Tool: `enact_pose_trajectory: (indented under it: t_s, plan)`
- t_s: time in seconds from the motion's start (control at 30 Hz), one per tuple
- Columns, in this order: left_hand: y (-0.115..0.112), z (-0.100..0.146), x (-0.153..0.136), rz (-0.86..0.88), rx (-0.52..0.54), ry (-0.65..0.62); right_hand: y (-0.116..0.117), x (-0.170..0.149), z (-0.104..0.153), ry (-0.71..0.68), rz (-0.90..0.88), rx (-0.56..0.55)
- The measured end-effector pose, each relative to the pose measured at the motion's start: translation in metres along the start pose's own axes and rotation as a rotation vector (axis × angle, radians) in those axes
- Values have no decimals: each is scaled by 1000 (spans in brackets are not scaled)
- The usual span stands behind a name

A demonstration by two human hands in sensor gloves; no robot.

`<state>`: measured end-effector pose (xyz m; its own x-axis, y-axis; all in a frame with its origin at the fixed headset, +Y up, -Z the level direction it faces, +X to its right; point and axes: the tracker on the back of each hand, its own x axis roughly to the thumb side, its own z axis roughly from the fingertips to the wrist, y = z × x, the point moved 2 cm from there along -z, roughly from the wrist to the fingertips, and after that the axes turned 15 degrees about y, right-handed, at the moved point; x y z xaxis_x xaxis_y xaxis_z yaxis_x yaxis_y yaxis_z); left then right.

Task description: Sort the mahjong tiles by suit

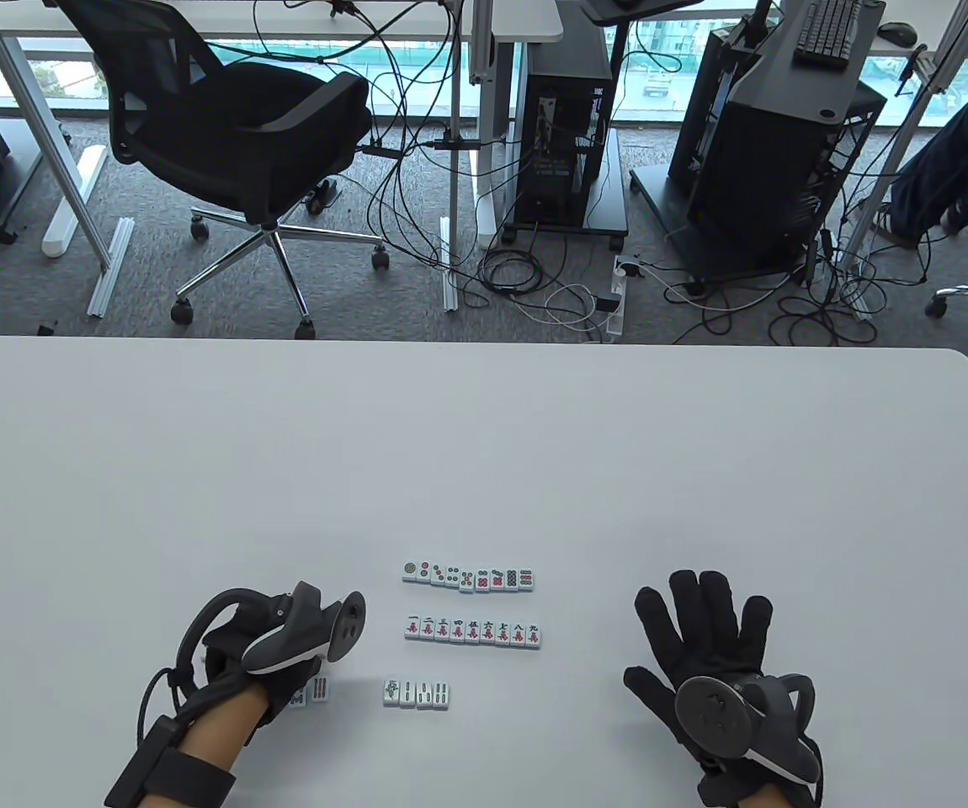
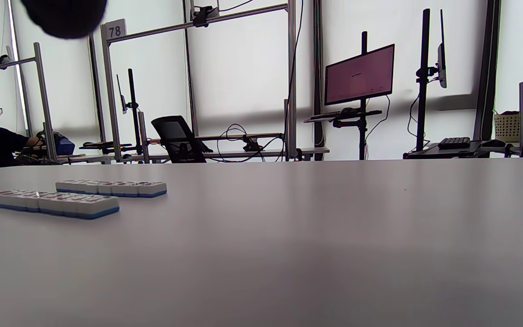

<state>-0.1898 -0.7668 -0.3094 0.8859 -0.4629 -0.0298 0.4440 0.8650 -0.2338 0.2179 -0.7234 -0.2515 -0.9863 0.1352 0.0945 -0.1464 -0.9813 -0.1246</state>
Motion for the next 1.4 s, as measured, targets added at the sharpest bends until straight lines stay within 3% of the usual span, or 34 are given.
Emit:
enact_pose_trajectory:
  t_s: [0.27, 0.43, 0.57, 0.7, 0.97, 1.4]
  plan:
    - [4, -4, -4, 8, 4, 10, 0, 0, 0, -1, -15, 1]
    - [40, 5, 2, 75, 110, 26, 0, -1, 0, -4, -18, 2]
    - [72, 24, 31, 251, 148, -77, 1, 0, 0, -5, -18, 3]
    - [90, 48, 80, 250, 162, -227, 1, 0, 0, -6, -18, 3]
    - [83, 66, 144, 48, 217, -349, 1, 0, 0, -16, -32, 2]
    - [66, 63, 144, -77, 176, -315, 1, 0, 0, -16, -31, 1]
